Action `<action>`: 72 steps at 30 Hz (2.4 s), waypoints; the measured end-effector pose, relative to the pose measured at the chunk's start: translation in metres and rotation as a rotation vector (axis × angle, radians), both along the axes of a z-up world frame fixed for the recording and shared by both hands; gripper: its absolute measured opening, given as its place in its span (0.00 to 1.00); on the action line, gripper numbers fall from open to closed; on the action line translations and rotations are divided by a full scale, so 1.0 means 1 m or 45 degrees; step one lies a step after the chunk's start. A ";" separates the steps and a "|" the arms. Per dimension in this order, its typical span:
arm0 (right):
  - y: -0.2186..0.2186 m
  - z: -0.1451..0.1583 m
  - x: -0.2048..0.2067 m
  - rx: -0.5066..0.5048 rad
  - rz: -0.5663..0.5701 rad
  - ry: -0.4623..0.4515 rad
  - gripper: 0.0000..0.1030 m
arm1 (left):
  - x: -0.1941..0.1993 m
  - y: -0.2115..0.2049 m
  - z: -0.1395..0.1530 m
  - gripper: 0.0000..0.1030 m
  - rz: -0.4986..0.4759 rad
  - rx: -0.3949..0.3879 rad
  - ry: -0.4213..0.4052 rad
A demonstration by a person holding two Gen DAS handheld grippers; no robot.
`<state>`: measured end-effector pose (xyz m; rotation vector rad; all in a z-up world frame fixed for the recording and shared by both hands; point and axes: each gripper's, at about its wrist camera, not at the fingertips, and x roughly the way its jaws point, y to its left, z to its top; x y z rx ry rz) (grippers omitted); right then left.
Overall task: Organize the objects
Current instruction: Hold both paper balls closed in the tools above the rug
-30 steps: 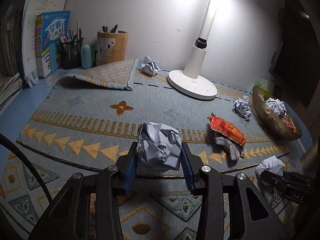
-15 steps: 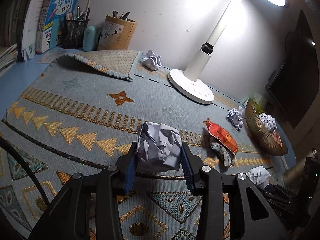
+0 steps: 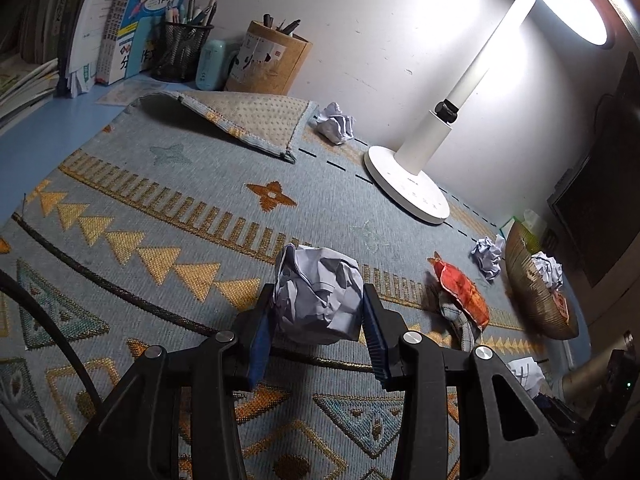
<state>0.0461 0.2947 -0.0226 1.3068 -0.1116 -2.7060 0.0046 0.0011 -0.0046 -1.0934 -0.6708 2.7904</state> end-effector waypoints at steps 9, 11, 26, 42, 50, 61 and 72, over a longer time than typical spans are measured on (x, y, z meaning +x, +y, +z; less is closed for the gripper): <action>-0.002 0.000 0.002 0.000 0.015 0.003 0.69 | 0.000 -0.004 -0.001 0.38 0.025 0.010 -0.005; 0.000 0.000 0.002 -0.011 0.006 0.001 0.69 | 0.000 -0.003 0.000 0.38 0.029 0.002 0.001; -0.004 -0.002 -0.001 0.016 -0.001 -0.020 0.82 | 0.002 -0.006 0.003 0.38 0.014 0.040 0.029; -0.012 -0.004 -0.003 0.078 0.009 -0.039 0.86 | 0.004 -0.009 0.003 0.38 0.001 0.090 0.061; -0.013 -0.004 -0.004 0.086 0.006 -0.040 0.87 | 0.004 -0.005 0.004 0.38 -0.003 0.049 0.060; -0.013 -0.003 -0.005 0.045 0.031 -0.044 0.95 | 0.003 -0.003 0.004 0.38 0.031 0.001 0.048; -0.013 -0.004 -0.007 0.046 0.033 -0.047 0.95 | 0.001 -0.001 0.003 0.38 0.025 0.001 0.028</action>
